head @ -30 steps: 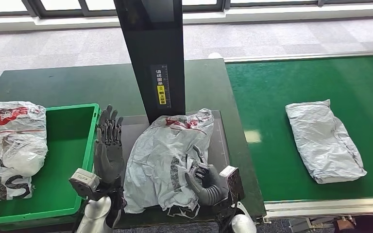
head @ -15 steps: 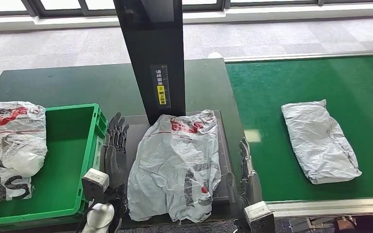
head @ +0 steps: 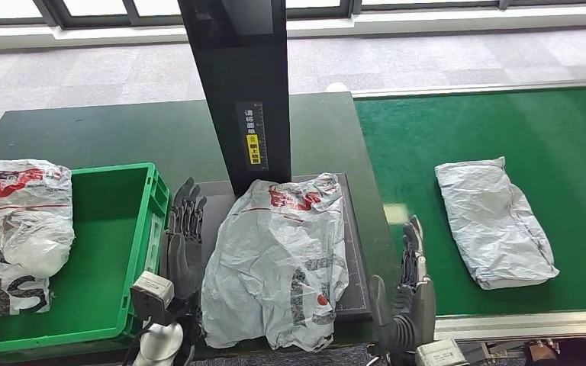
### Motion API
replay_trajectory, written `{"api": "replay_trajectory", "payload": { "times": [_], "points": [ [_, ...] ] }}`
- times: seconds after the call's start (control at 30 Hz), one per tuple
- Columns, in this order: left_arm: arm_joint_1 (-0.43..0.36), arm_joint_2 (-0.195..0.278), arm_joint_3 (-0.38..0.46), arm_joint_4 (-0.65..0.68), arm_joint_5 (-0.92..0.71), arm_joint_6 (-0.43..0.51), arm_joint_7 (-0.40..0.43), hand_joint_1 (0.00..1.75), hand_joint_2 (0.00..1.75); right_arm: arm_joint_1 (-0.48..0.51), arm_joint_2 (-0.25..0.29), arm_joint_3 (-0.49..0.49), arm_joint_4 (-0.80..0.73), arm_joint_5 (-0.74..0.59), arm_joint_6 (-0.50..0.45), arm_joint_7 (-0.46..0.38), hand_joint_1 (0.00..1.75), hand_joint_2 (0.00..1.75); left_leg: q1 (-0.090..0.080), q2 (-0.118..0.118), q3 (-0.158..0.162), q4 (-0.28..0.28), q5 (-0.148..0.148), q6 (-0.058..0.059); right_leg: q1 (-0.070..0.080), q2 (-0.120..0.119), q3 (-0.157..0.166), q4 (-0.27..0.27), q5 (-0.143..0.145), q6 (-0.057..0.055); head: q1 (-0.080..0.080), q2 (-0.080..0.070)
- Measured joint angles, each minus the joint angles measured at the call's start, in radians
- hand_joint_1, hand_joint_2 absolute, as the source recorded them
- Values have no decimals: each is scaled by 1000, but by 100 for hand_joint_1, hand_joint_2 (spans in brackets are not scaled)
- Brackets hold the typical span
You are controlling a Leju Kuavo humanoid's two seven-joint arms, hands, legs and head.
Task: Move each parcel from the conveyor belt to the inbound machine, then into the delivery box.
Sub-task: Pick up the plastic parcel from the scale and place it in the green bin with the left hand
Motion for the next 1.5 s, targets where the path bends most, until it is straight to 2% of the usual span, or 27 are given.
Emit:
{"api": "replay_trajectory", "payload": {
  "times": [0.03,0.17,0.27,0.37,0.43,0.57,0.7,0.73,0.83,0.87,1.07,1.5],
  "points": [
    [-1,1,-3,2,-15,7,-3,0,0,0,1,-2,-2,0,-2,-3,0,175,0,0,0,0,0,0,0,0,0,0,0,0,0,0],
    [-18,11,-27,27,-223,52,41,0,175,0,8,-12,-38,-26,-41,-19,0,175,0,-1,0,0,0,0,0,0,0,0,0,0,0,0],
    [-43,20,-53,75,-511,125,140,0,175,1,7,-12,-86,-54,-80,-23,0,175,0,0,0,0,0,0,0,0,0,0,0,0,0,0],
    [-78,23,-99,162,-872,212,295,0,175,1,6,-12,-122,-59,-82,-23,0,175,-1,-1,0,0,0,0,-1,0,0,0,0,0,0,0],
    [-96,23,-128,225,-1007,233,368,0,175,1,6,-12,-136,-59,-74,-23,0,175,-1,0,0,0,0,0,-1,0,0,0,0,0,0,0],
    [-145,20,-151,361,-1123,224,435,0,175,6,6,-12,-157,-68,-53,-23,0,175,-1,0,1,0,0,0,0,0,1,0,0,0,0,0],
    [-179,19,-160,460,-1154,215,447,0,175,15,6,-12,-171,-73,-47,-23,0,175,-1,0,1,0,0,0,0,0,0,0,0,0,0,0],
    [-186,18,-161,479,-1158,213,448,5,175,17,6,-12,-174,-73,-47,-23,0,175,-1,0,1,0,0,0,0,1,0,0,0,0,0,0],
    [-210,14,-162,532,-1178,205,457,136,175,22,6,-12,-179,-73,-45,-23,0,175,-1,0,1,0,0,0,0,0,1,0,0,0,0,0],
    [-219,12,-162,550,-1186,204,457,175,175,24,6,-12,-180,-74,-43,-23,0,175,-1,0,1,0,0,0,0,0,1,0,0,0,0,0],
    [-237,3,-162,591,-1186,227,396,175,175,27,6,-12,-182,-86,-40,-23,0,175,-1,0,2,0,0,0,0,0,3,0,0,0,0,0],
    [-241,-4,-162,599,-1181,231,389,175,175,27,4,-12,-182,-90,-40,-23,0,175,-1,0,3,0,0,0,0,0,5,0,0,0,0,0]
  ]
}}
